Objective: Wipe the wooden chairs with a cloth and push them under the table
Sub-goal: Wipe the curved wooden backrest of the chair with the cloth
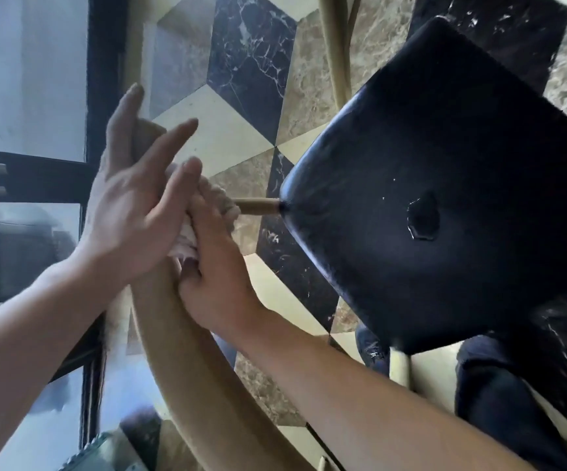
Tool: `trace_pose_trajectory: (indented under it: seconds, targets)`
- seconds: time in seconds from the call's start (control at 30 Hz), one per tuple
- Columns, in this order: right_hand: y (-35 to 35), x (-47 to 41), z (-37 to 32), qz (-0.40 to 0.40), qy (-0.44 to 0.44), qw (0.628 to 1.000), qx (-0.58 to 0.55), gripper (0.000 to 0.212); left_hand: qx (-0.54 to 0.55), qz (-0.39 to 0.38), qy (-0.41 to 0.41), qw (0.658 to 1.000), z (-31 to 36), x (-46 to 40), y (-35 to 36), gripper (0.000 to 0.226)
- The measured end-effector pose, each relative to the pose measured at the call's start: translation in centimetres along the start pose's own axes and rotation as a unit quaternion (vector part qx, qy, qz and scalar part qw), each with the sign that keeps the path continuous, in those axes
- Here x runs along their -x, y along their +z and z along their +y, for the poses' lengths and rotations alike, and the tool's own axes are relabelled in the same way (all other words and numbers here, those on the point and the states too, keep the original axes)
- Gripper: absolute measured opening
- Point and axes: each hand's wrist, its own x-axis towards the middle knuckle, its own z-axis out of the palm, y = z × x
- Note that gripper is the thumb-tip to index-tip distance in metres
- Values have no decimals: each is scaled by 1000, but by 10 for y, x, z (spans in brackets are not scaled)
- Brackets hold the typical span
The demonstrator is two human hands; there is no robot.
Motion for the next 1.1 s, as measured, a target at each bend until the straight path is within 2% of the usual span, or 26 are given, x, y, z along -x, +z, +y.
trace_pose_trajectory:
  seconds: [0.1,0.23,0.3,0.37,0.47,0.57,0.63,0.7,0.8,0.9,0.97,1.03,1.1]
  targets:
    - [-6,17,-15,-43,68,996,-32,82,4,-7,-4,1000,0,3,-2,56]
    - [-8,38,-32,-68,116,991,-6,82,17,-9,12,1000,-6,-2,-2,56]
    - [-17,58,-42,-105,161,981,10,81,20,-6,13,1000,-9,-3,1,58]
    - [-49,78,-47,-182,214,959,45,71,19,30,14,999,-13,0,5,59]
    - [-125,112,-48,-304,305,896,110,60,10,-2,2,1000,-16,9,16,61]
    - [-198,153,-44,-309,382,839,236,60,-61,-14,-7,998,8,51,27,59]
    - [-228,176,-39,-288,420,827,237,64,-113,-3,63,992,41,109,33,58]
    - [-235,191,-38,-261,408,851,204,76,-83,-51,96,991,84,175,44,57]
    - [-231,217,-41,-273,383,871,141,78,-65,-117,87,987,147,248,66,59]
    - [-233,249,-42,-297,309,897,106,72,-40,-98,32,994,182,266,81,58]
    - [-233,271,-40,-296,252,918,78,64,-63,-73,6,995,193,264,88,57]
    - [-219,290,-27,-288,175,934,118,64,-73,-34,-6,997,194,265,90,52]
    - [-205,298,-6,-237,39,934,264,52,-74,-8,-2,997,196,264,93,50]
